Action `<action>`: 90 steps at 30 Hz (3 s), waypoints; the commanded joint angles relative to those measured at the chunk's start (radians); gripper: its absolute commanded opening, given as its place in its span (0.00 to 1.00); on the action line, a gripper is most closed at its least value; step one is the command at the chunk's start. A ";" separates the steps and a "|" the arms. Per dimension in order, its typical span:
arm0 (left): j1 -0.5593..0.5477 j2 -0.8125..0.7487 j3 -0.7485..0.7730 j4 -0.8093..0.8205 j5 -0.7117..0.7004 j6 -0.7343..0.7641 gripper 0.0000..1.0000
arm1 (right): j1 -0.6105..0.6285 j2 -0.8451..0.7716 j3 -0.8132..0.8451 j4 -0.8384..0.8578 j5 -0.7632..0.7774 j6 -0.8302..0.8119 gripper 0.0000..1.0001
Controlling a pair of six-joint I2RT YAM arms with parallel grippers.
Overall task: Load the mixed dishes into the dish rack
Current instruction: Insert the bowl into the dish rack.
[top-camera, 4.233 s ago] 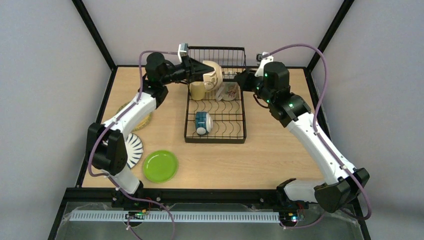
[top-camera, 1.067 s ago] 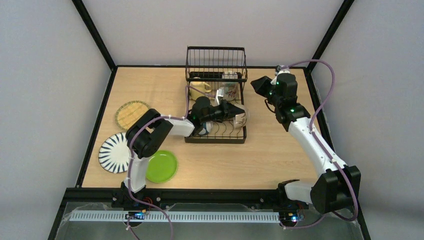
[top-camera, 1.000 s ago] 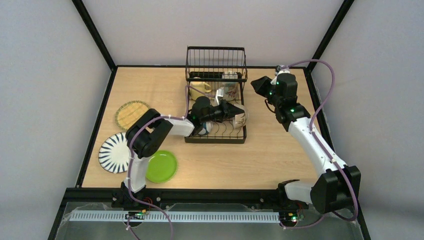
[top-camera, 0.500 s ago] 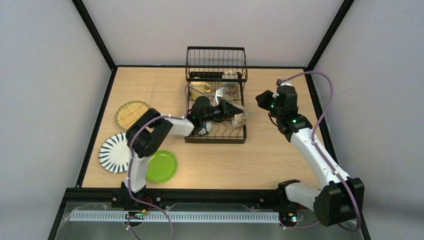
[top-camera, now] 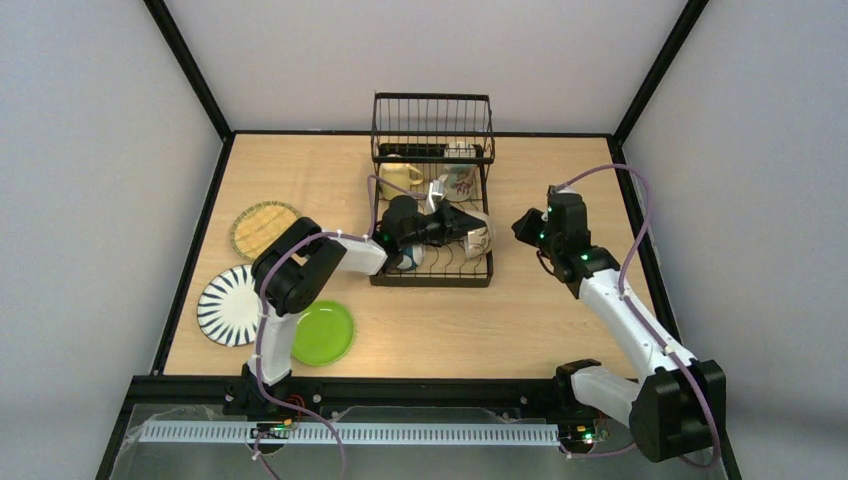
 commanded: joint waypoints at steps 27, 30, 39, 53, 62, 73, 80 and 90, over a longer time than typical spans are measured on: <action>-0.040 0.056 0.040 -0.265 0.085 0.078 0.20 | -0.003 0.154 -0.010 0.078 -0.087 -0.019 0.53; -0.044 0.055 0.063 -0.335 0.094 0.102 0.30 | -0.003 0.164 -0.006 0.083 -0.092 -0.020 0.53; -0.055 0.053 0.092 -0.472 0.111 0.165 0.44 | -0.003 0.191 0.006 0.098 -0.114 -0.018 0.53; -0.054 0.009 0.052 -0.452 0.064 0.135 0.05 | -0.003 0.189 0.017 0.091 -0.116 -0.024 0.54; -0.044 -0.057 -0.060 -0.376 0.029 0.100 0.02 | -0.003 0.186 0.004 0.096 -0.125 -0.021 0.54; -0.016 -0.053 -0.199 -0.111 0.027 -0.009 0.02 | -0.003 0.184 0.014 0.085 -0.120 -0.031 0.54; 0.002 -0.001 -0.174 0.021 0.076 -0.037 0.02 | -0.003 0.186 0.023 0.076 -0.113 -0.035 0.54; 0.022 0.015 -0.156 0.020 0.096 -0.029 0.02 | -0.003 0.186 0.029 0.069 -0.098 -0.039 0.54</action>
